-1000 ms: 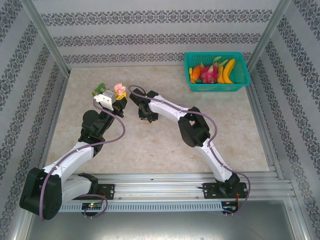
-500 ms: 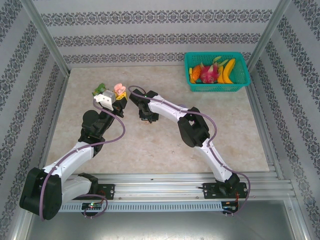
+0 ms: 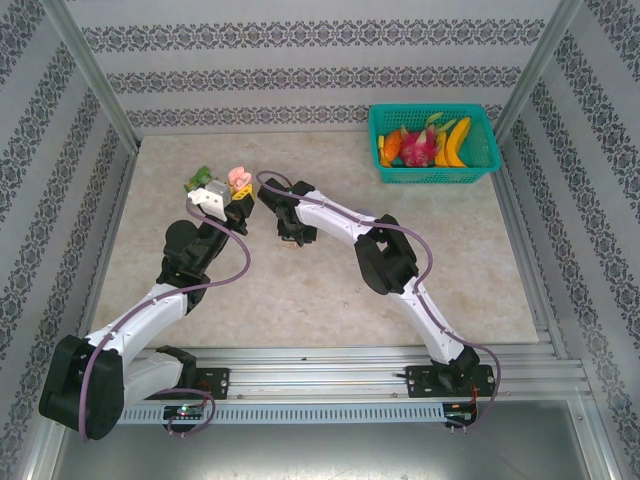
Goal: Insert wireless bluetooth earbuds into charging case
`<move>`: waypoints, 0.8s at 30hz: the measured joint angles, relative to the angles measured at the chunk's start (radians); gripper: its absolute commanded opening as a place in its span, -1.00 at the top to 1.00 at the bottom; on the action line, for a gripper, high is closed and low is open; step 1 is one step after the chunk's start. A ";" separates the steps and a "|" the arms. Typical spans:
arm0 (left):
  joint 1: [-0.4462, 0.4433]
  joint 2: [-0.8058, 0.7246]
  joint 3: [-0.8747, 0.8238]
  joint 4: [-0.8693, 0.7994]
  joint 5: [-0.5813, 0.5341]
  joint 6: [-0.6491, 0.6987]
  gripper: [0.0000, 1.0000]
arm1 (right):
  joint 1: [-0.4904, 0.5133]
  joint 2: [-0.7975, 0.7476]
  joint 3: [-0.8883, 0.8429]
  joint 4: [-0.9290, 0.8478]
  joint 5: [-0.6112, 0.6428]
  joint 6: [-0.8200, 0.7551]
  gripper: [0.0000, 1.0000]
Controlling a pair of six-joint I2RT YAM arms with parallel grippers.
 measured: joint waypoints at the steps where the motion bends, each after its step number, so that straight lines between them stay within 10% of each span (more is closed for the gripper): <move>1: 0.000 0.000 0.000 0.000 0.000 0.000 1.00 | 0.002 0.001 0.002 -0.002 0.003 0.002 0.42; 24: 0.000 -0.009 0.000 0.000 0.000 -0.003 1.00 | 0.016 -0.079 -0.148 0.126 0.006 -0.076 0.59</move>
